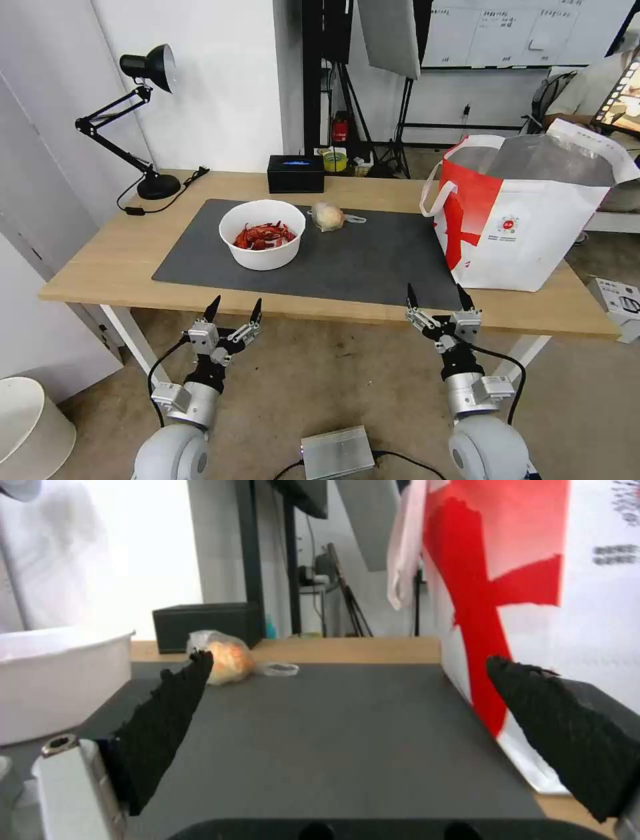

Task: Pick up the trash from the table and place it into the takeout bag.

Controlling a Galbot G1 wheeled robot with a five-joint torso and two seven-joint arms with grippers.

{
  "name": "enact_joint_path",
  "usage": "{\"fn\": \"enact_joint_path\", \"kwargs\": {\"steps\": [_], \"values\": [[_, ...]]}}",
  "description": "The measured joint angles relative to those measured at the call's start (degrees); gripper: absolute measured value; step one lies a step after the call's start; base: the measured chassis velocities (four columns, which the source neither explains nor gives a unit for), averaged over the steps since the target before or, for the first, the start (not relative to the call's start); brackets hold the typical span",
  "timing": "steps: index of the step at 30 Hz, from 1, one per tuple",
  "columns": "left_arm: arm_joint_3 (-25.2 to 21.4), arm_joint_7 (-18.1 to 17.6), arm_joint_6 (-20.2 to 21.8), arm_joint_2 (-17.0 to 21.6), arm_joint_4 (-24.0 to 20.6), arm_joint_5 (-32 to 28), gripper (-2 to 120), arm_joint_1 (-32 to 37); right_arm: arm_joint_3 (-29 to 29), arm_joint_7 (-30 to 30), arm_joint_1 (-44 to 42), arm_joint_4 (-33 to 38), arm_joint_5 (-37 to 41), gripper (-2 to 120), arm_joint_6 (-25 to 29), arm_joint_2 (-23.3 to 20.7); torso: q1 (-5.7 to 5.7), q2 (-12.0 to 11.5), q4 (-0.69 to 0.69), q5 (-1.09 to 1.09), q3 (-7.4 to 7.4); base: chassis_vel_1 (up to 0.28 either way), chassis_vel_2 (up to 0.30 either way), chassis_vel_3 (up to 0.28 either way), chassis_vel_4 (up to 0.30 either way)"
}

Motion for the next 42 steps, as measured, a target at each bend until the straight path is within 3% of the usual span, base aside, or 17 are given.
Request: {"fn": "enact_joint_path", "kwargs": {"steps": [17, 29, 42], "values": [[-0.3, 0.2, -0.3, -0.2, -0.4, 0.6, 100, 1.1, -6.5, 2.3, 16.0, -4.7, 6.1, 100, -6.7, -4.4, 0.0, 0.0, -0.01, 0.0, 0.0, 0.0, 0.0, 0.0, 0.0], [-2.0, 0.2, -0.3, -1.2, -2.0, 1.0, 100, 2.3, -13.8, 3.0, 36.0, -18.1, 10.8, 100, -8.9, -6.3, 0.01, 0.0, 0.0, 0.0, 0.01, 0.0, 0.0, 0.0, 0.0], [-2.8, 0.2, -0.3, -1.6, -2.9, 0.8, 100, 2.7, -21.2, 2.0, 52.5, -31.9, 12.8, 100, -11.2, -2.8, 0.01, 0.0, 0.01, -0.01, 0.0, 0.0, 0.0, 0.0, 0.0]]}}
